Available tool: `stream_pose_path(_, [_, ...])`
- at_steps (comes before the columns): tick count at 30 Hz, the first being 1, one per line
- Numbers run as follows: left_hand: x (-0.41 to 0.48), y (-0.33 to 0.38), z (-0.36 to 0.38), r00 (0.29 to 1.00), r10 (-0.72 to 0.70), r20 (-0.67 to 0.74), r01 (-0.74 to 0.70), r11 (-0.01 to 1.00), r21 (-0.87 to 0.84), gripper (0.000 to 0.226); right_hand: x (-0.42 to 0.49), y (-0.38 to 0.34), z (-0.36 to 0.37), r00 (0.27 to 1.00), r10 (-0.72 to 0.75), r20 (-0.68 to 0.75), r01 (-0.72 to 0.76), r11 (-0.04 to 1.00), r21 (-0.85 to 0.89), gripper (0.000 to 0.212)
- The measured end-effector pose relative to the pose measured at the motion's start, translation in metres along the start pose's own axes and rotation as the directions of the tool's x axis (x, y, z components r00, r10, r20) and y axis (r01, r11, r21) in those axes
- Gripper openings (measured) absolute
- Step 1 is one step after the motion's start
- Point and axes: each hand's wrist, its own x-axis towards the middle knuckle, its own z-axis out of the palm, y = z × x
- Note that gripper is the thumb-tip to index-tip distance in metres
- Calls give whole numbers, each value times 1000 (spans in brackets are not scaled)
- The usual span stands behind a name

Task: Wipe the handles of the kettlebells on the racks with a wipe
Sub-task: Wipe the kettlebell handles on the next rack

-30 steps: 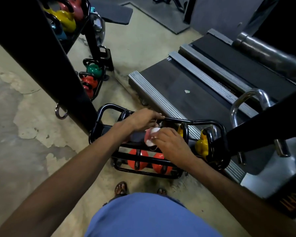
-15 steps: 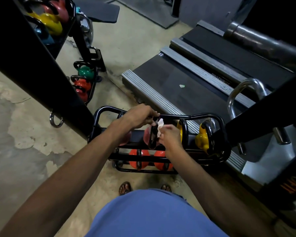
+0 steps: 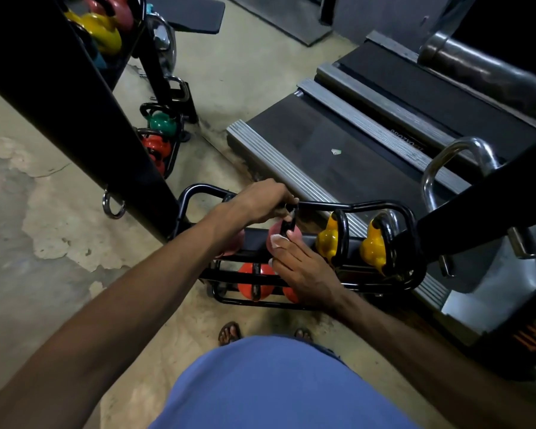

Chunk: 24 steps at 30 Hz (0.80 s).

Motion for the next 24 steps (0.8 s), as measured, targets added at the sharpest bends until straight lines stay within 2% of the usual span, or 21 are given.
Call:
stream_pose_path(2, [0, 3, 1, 1000, -2, -3, 2, 1000, 21, 46, 16, 4, -2, 970, -108, 219, 141, 980, -139, 27])
stream_pose_path(4, [3, 7, 3, 1000, -3, -2, 3, 999, 37, 44, 34, 1, -2, 927, -106, 360, 191, 959, -210, 31])
stream_pose_path(8, [9, 20, -1, 1000, 23, -15, -21, 989, 149, 38, 56, -6, -4, 880, -80, 469, 174, 972, -159, 27])
stream_pose_path(10, [8, 18, 0, 1000, 15, -21, -12, 989, 146, 37, 55, -4, -11, 891, -108, 442, 188, 972, -141, 23])
stream_pose_path(13, [4, 13, 1, 1000, -4, -15, 6, 993, 118, 40, 38, 7, -22, 934, -198, 298, 244, 962, -122, 21])
stream_pose_path(16, [3, 13, 0, 1000, -22, 5, 22, 996, 86, 34, 8, 14, -17, 968, -185, 170, 201, 976, -81, 23])
stream_pose_path(18, [3, 14, -1, 1000, -16, 11, 15, 997, 81, 36, -6, 12, -10, 994, -90, 62, 89, 996, 10, 24])
stream_pose_path(20, [4, 14, 0, 1000, -9, 14, 7, 996, 86, 39, -12, 6, -5, 995, 92, -26, -88, 988, 126, 20])
stream_pose_path(21, [5, 13, 1, 1000, -11, 17, 9, 997, 83, 39, -12, 2, -2, 973, 222, -63, -206, 960, 192, 17])
stream_pose_path(22, [6, 11, 1, 1000, -16, 22, 15, 997, 69, 39, -12, -3, -1, 921, 380, -82, -344, 894, 286, 15])
stream_pose_path(24, [6, 9, 3, 1000, -22, 19, 22, 999, 44, 40, -10, -16, -2, 734, 680, -10, -566, 618, 546, 11])
